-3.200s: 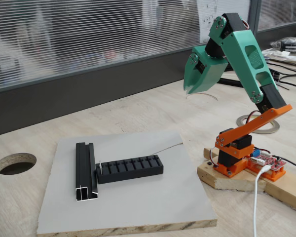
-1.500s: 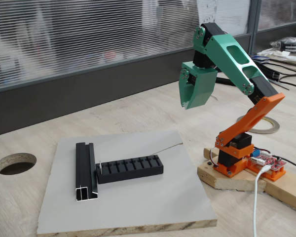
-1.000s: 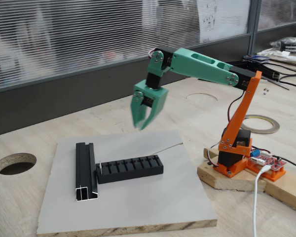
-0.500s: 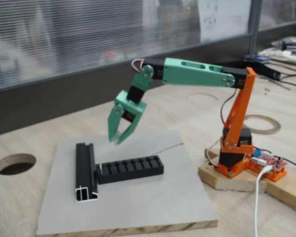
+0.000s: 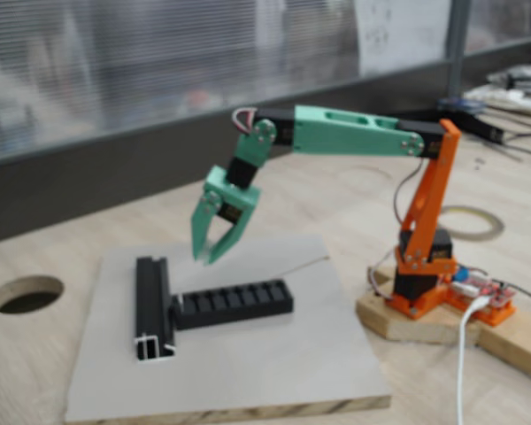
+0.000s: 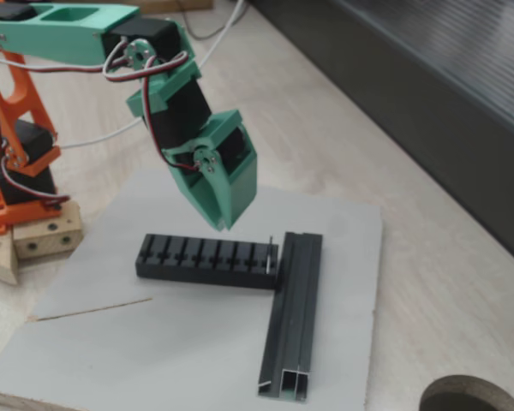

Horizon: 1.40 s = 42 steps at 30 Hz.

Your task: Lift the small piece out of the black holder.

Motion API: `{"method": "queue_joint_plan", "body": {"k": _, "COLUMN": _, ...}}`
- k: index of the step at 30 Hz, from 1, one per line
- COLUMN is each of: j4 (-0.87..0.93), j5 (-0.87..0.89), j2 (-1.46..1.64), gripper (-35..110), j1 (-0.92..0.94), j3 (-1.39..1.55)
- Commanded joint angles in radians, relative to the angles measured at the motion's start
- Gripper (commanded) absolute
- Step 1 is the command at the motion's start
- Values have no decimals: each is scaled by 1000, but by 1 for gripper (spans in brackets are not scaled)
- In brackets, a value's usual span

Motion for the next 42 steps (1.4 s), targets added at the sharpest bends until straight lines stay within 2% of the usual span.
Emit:
{"method": "queue_joint_plan", "body": {"k": 1, "j4": 2, "j5": 9, "j2": 21, "gripper": 9, "j1": -43, "j3": -60}}
{"method": "queue_joint_plan", "body": {"k": 29, "j4": -2, "j5": 6, "j2": 18, "gripper": 11, "j1": -75, "j3": -60}}
{"method": "queue_joint_plan", "body": {"k": 32, "j4": -3, "j5": 9, "j2": 17, "gripper": 18, "j1": -75, "j3": -61}}
{"method": "queue_joint_plan", "body": {"k": 38, "j4": 0, "j5": 8, "j2": 3, "gripper": 44, "j1": -75, "j3": -57}}
{"method": "queue_joint_plan", "body": {"k": 42, "j4": 14, "j5": 8, "j2": 3, "gripper": 56, "j1": -74, "j3": -52}}
